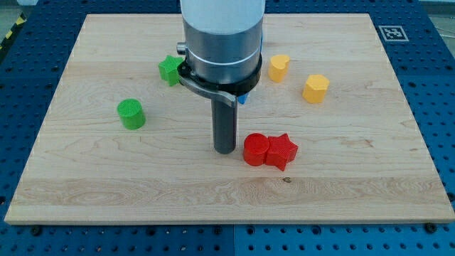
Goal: Move the blue triangle to the left of the yellow heart
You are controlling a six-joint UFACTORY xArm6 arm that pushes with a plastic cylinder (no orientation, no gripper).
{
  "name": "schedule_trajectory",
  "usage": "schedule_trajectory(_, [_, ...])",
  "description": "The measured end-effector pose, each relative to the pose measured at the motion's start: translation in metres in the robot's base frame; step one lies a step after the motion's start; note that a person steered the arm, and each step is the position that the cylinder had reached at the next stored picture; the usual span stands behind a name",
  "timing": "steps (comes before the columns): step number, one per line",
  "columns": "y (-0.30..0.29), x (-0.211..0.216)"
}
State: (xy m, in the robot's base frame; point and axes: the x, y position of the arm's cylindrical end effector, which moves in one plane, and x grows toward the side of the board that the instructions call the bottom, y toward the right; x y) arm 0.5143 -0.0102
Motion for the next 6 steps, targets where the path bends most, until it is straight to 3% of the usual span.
schedule_trajectory(6, [0.027, -0.098])
